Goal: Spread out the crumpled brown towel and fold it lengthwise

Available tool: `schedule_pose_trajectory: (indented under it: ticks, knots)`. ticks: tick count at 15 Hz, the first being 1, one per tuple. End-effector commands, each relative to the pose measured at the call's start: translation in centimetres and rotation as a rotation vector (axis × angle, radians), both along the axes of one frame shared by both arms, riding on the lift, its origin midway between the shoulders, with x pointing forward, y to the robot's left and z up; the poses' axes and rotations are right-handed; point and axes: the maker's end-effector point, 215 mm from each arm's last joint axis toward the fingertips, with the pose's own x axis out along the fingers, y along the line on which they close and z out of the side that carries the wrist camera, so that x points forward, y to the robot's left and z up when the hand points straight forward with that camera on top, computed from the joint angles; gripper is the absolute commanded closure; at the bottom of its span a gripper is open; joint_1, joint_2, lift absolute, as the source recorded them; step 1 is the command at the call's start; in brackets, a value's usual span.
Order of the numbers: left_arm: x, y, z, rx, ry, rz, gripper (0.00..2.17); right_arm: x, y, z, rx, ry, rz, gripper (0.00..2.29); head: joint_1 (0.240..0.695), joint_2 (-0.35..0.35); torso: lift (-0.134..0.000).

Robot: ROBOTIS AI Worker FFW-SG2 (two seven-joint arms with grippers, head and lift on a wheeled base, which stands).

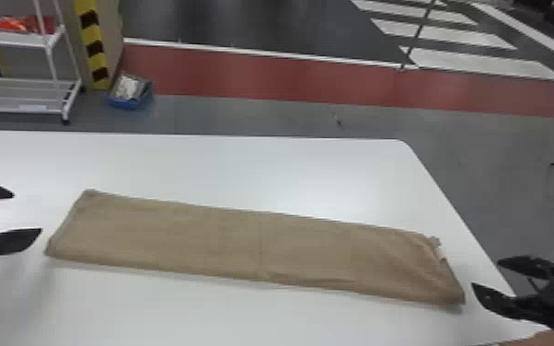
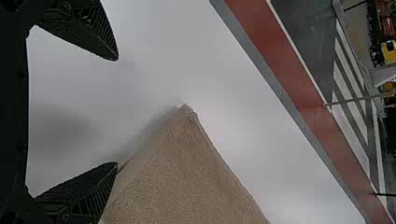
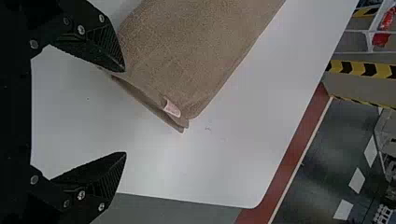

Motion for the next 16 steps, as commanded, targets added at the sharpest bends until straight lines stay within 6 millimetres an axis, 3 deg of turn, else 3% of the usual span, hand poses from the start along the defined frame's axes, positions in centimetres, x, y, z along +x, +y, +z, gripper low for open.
schedule_pose_trajectory:
  ticks: [1,12,16]
  knots:
    - [-0.1,0.2,0.1,0.0,0.001,0.003,0.09,0.1,-0.1,0.5,-0.002,-0.01,-0.002,0.3,0.695,-0.232,-0.124]
    - [-0.2,0.8,0.9,-0.024,-0.009,0.014,0.08,0.3,0.2,1.9,-0.005,-0.027,-0.013,0.3,0.695,-0.223,-0.124]
    - [-0.8,0.8,1.0,-0.032,-0.003,0.022,0.08,0.2,0.8,1.4,0.01,-0.01,-0.018,0.3,0.695,-0.219,-0.124]
